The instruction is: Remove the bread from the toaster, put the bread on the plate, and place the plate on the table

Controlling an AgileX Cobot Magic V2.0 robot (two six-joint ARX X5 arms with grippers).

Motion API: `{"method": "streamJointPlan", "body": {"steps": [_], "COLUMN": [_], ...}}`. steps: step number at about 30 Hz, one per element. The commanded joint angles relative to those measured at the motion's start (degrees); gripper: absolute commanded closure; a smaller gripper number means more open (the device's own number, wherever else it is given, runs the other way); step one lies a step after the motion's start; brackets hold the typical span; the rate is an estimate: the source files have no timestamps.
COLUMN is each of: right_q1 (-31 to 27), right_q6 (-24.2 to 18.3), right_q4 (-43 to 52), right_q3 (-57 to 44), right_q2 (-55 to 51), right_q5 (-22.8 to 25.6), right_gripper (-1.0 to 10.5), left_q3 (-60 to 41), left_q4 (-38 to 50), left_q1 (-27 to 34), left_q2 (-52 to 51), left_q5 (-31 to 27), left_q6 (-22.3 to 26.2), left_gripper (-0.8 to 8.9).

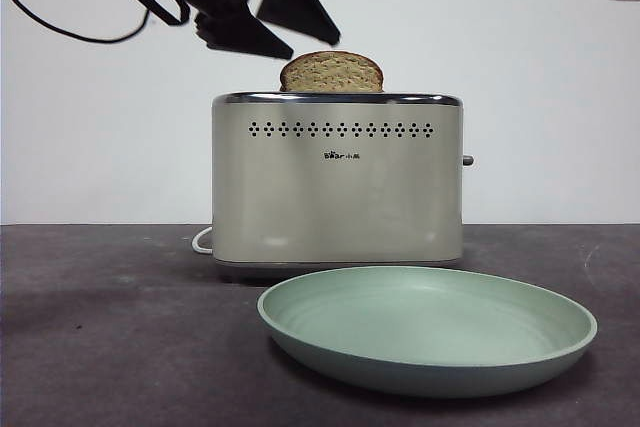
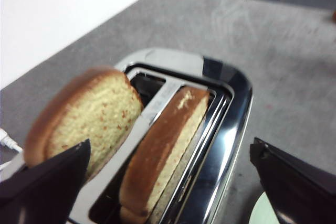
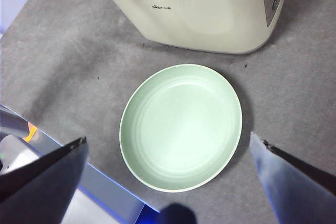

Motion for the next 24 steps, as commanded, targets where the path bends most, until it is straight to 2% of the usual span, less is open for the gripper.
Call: {"method": "streamJointPlan", "body": {"steps": [1,3,5,11,13,17,19,24], "right_q1": [0.15,0.15,0.15,0.15,0.15,0.15,0.15,0.15], "right_q6": [0.15,0.17,0.15,0.15,0.15,0.15,0.15,0.13], "right_q4": [0.15,0.07,-0.15,-1.01,-1.16,-1.49,-1.57,-2.19], "right_q3": [0.15,0.15,0.15,0.15,0.15,0.15,0.15,0.15], "right_q2": [0.00,0.00,0.00,0.00,0.00,0.00,0.00,0.00], "right_q5": [0.15,0.13,0.13,0.13,0.13,0.13,0.13,0.13], "right_gripper": [2.9,2.9,2.9,2.9,2.9,2.9,2.9,2.9], "left_q3": [0.09,0.09,0.09,0.09,0.09,0.09,0.09,0.09], "left_q4": [0.85,1.27,1.27,1.09,0.59,-2.05,-2.62,-1.46], "left_q1": [-0.94,-1.40,-1.66,-1.66,-1.66,-1.66,-1.66,-1.66], "left_q2": [1.16,1.64,1.95,2.19,2.19,2.19,2.19,2.16], "left_q5": [-1.38,-2.62,-3.37,-3.19,-3.13,-3.15,-3.15,-3.39], "left_q6": [1.95,1.92,1.90,1.81,1.66,1.68,1.66,1.64], "left_gripper": [2.54,3.06,4.40,7.22,7.61,7.69,8.25,8.22]}}
